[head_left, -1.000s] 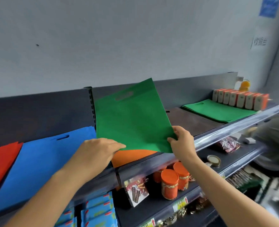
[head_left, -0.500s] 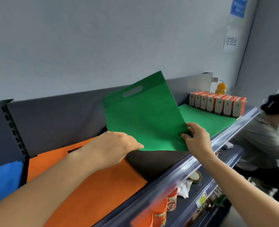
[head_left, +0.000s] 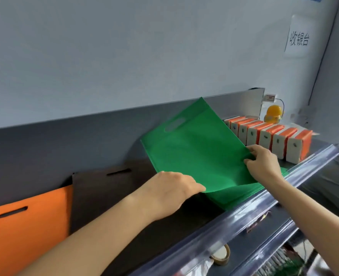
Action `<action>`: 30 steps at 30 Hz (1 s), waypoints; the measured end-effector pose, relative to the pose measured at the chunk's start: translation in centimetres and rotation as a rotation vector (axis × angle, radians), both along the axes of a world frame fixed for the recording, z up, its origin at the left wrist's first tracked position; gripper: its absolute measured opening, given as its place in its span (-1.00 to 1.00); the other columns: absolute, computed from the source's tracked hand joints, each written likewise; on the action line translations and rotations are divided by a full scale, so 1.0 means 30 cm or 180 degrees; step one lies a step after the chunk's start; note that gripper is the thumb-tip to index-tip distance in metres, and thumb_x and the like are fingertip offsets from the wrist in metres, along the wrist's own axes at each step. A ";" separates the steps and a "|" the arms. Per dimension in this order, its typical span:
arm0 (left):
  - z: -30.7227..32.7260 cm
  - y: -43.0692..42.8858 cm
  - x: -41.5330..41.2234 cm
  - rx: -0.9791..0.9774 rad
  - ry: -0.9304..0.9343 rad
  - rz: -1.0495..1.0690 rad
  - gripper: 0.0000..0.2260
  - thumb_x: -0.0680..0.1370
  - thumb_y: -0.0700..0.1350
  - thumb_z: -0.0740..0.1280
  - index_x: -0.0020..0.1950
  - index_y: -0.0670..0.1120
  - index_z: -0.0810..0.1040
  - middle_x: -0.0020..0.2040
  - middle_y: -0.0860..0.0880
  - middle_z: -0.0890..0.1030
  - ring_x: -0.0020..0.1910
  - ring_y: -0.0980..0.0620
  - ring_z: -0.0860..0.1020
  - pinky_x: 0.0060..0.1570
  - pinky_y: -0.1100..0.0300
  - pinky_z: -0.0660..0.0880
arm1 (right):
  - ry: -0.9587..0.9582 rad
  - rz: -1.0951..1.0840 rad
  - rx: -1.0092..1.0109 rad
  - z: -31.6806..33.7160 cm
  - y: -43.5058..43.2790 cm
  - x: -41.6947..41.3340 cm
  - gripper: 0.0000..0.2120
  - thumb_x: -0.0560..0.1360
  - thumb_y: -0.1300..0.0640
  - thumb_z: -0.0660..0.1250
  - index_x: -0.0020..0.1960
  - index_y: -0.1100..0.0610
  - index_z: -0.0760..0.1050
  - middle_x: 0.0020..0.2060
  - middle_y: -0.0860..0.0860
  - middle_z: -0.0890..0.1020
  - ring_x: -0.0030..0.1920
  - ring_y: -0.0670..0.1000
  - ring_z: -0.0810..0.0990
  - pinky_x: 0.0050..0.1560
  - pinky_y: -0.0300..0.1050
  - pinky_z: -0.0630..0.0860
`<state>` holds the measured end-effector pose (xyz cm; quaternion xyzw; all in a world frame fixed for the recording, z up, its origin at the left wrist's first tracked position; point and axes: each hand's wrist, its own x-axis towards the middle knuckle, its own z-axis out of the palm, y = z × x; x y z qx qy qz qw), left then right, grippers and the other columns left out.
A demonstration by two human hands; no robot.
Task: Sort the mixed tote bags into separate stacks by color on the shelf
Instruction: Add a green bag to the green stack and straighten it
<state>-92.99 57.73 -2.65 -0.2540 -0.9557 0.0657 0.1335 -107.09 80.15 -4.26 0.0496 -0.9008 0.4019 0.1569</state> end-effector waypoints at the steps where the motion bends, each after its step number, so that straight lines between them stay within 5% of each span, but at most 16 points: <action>1: -0.008 0.037 -0.040 0.0008 -0.0036 0.0029 -0.53 0.58 -0.31 0.09 0.43 0.05 0.34 0.24 0.00 0.53 0.17 -0.04 0.52 0.06 -0.02 0.50 | -0.0028 0.0014 0.0079 -0.001 0.028 -0.052 -0.59 0.47 0.34 0.23 0.29 0.14 0.45 0.12 0.14 0.60 -0.21 0.09 0.51 -0.12 0.04 0.59; 7: -0.064 0.206 -0.192 0.0100 -0.0395 0.0262 -0.52 0.57 -0.35 0.11 0.43 0.02 0.34 0.24 -0.05 0.55 0.17 -0.05 0.53 0.09 -0.05 0.51 | -0.0387 0.0229 0.0693 -0.038 0.159 -0.294 -0.58 0.46 0.30 0.28 0.30 0.10 0.46 0.17 0.12 0.58 -0.08 0.08 0.52 -0.09 -0.04 0.55; 9: -0.091 0.238 -0.201 0.0021 -0.0679 0.0396 -0.70 0.65 -0.10 0.11 0.36 -0.02 0.43 0.19 -0.06 0.57 0.13 -0.05 0.54 0.06 -0.05 0.52 | -0.0606 0.0318 0.1003 -0.060 0.187 -0.333 -0.58 0.46 0.29 0.29 0.30 0.10 0.46 0.18 0.11 0.58 -0.08 0.09 0.54 -0.05 -0.02 0.57; 12: -0.108 0.258 -0.192 0.0124 -0.1131 0.0624 -0.40 0.55 0.29 -0.06 0.33 -0.06 0.46 0.27 -0.03 0.53 0.24 -0.01 0.47 0.17 -0.04 0.47 | -0.0806 0.0390 0.1151 -0.074 0.205 -0.363 -0.59 0.45 0.29 0.31 0.29 0.12 0.48 0.17 0.10 0.58 -0.01 0.12 0.58 0.03 0.05 0.58; 19: -0.075 0.244 -0.112 0.0360 -0.0972 0.0704 -0.55 0.62 0.16 0.05 0.45 0.01 0.32 0.48 0.07 0.27 0.44 0.10 0.20 0.36 0.01 0.30 | 0.0036 0.0678 0.1405 -0.046 0.049 -0.279 -0.51 0.40 0.33 0.27 0.32 0.11 0.45 0.28 0.13 0.46 0.27 0.18 0.40 0.17 0.06 0.45; 30: -0.021 -0.209 0.613 0.0349 -0.0338 0.1980 -0.68 0.64 0.03 0.08 0.39 0.11 0.37 0.36 0.19 0.39 0.33 0.16 0.33 0.28 0.16 0.32 | 0.0763 0.2409 0.1305 -0.010 -0.586 0.337 -0.58 0.47 0.22 0.28 0.32 0.07 0.45 0.25 0.04 0.50 0.28 0.12 0.43 0.23 -0.04 0.41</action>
